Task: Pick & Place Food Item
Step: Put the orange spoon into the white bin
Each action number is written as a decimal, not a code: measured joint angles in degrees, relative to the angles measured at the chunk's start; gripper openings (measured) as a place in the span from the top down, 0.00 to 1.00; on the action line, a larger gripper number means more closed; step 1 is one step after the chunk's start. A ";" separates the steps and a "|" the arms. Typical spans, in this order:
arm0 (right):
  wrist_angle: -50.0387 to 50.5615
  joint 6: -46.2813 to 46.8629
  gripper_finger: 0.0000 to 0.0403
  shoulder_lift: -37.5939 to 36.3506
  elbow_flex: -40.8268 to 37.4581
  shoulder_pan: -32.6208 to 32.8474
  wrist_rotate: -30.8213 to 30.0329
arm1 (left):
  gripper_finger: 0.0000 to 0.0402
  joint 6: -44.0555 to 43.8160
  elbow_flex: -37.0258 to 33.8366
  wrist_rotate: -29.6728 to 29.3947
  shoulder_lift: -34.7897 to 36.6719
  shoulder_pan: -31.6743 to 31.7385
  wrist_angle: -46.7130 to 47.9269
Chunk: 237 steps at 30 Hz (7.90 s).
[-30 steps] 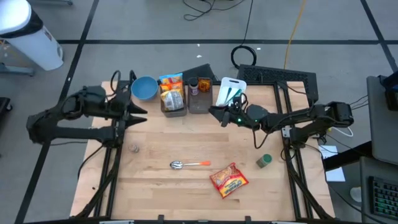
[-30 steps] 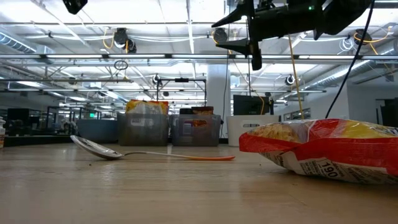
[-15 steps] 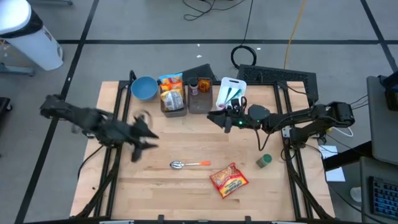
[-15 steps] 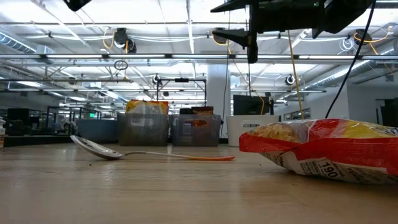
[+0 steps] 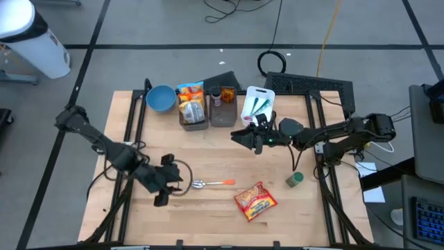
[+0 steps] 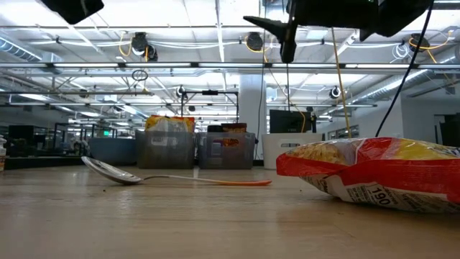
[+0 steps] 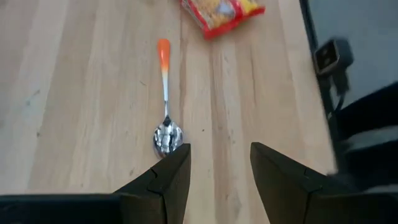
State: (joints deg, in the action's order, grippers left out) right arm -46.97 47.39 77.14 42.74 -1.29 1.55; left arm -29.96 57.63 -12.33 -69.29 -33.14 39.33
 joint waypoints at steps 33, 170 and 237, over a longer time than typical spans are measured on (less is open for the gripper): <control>-9.84 1.41 0.51 0.00 0.00 2.92 -6.26 | 0.56 27.80 -3.16 -12.11 -18.95 -1.06 -8.53; 65.26 -35.16 0.51 9.10 42.82 10.43 -4.15 | 0.99 6.70 3.63 34.78 -3.77 33.24 -27.47; 63.73 -33.97 0.98 15.37 42.80 7.46 4.30 | 0.98 7.86 3.67 35.97 -3.83 34.61 -28.20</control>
State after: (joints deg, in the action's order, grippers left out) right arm 16.75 13.42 92.51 85.54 6.17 5.84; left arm -22.11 61.30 23.64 -73.11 1.48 11.13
